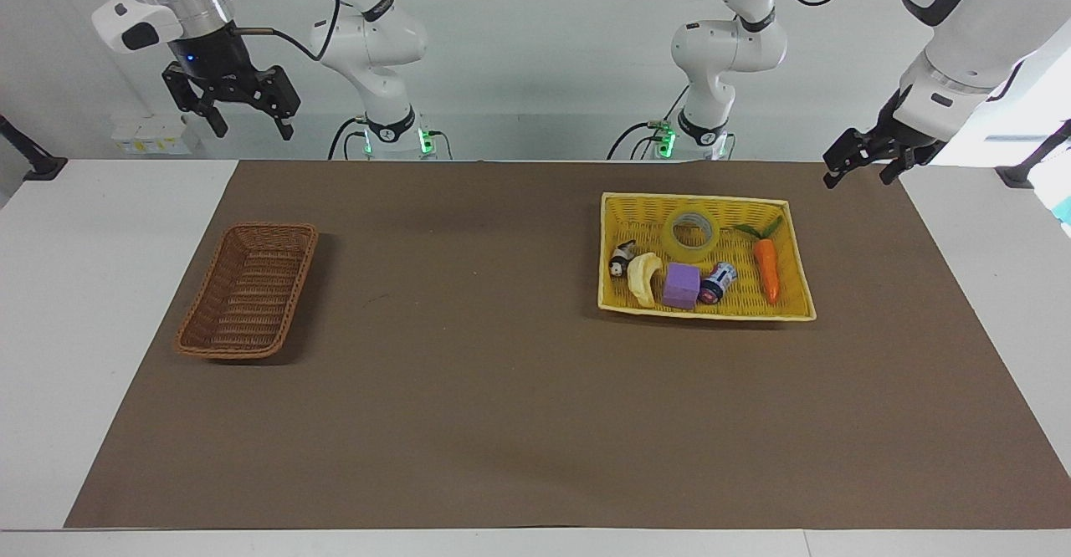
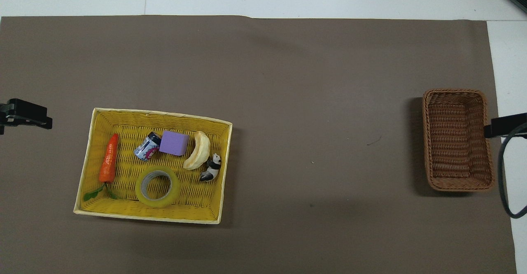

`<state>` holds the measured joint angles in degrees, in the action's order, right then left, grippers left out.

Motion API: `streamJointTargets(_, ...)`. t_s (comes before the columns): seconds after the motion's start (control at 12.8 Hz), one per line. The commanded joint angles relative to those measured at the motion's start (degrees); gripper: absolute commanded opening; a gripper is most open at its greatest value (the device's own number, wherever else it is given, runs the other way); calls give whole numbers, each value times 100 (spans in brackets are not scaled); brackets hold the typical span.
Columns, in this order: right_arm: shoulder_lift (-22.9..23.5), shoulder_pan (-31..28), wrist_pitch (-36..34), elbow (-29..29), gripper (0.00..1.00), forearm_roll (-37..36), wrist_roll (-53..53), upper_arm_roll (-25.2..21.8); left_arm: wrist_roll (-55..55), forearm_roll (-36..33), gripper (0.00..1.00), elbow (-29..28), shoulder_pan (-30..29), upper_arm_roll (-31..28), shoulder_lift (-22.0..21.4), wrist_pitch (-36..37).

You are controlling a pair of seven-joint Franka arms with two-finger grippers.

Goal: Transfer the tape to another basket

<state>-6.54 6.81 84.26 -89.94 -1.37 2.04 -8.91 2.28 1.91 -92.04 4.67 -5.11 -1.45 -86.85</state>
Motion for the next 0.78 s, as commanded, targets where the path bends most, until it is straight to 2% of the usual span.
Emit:
streamJointTargets(0.0, -93, -48, -15, -85, 100, 76, 42, 30, -122, -103, 100, -130, -54, 19, -110, -34)
streamJointTargets(0.7, -93, -57, -15, -85, 100, 76, 42, 30, -193, -95, 100, -191, -36, 28, -154, 46)
